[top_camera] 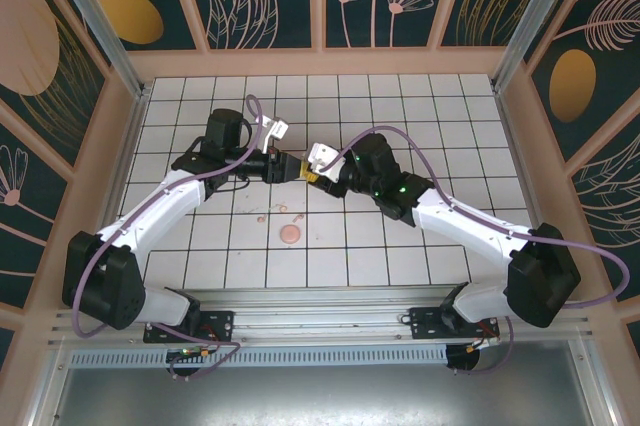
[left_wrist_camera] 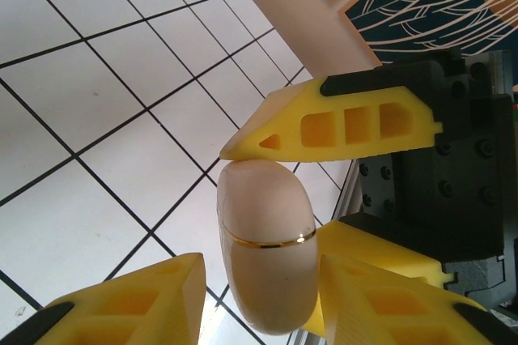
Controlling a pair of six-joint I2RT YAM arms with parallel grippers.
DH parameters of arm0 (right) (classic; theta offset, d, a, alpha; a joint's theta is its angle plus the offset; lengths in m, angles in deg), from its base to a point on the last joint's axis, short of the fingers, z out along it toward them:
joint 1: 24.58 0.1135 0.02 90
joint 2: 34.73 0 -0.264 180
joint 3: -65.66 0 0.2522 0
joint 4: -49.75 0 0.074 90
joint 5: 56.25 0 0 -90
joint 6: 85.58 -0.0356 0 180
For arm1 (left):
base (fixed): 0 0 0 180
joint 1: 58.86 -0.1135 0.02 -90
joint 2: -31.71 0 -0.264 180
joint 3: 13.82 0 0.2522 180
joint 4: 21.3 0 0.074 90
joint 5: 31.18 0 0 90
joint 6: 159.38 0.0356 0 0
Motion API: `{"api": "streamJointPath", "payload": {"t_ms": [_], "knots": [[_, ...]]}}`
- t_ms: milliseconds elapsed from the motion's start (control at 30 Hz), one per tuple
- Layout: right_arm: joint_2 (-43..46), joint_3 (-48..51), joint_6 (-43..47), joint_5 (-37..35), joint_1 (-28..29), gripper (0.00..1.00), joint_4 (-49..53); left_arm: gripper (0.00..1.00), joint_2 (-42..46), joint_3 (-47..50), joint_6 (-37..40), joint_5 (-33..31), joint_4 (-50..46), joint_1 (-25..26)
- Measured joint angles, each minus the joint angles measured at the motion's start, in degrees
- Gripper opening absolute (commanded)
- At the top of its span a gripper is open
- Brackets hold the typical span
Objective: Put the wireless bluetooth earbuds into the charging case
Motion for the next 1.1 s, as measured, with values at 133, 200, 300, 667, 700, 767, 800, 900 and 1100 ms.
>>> {"api": "streamJointPath", "payload": {"t_ms": [133,200,300,667,700,767,800,900,1100], "knots": [[0.0,0.0,0.0,-0.1,0.1,0.37,0.0,0.39,-0.2,0.0,0.0,0.0,0.0,0.2],[0.0,0.0,0.0,-0.2,0.1,0.37,-0.1,0.33,-0.2,0.0,0.0,0.0,0.0,0.4],[0.0,0.0,0.0,-0.4,0.3,0.38,0.0,0.26,-0.2,0.0,0.3,-0.1,-0.2,0.7],[1.7,1.5,0.6,-0.5,0.3,0.64,-0.9,0.14,-0.2,0.0,4.6,-1.2,-0.2,1.1],[2.6,2.0,0.4,0.1,0.2,0.66,-1.1,0.13,-0.2,0.0,5.5,-1.4,-0.1,1.1],[5.4,3.2,-0.5,2.6,-0.9,0.68,-1.3,0.13,0.0,0.4,7.7,-1.5,0.9,1.1],[6.5,3.5,-1.0,4.0,-1.7,0.68,-1.3,0.13,0.1,0.7,8.8,-1.5,1.4,1.1],[10.5,4.6,-3.5,12.0,-7.2,0.68,-1.5,0.13,0.7,2.0,12.8,-0.9,3.3,1.1],[13.8,4.5,-7.3,28.1,-16.0,0.66,-0.1,0.11,3.5,6.3,20.0,1.8,8.4,1.1]]}}
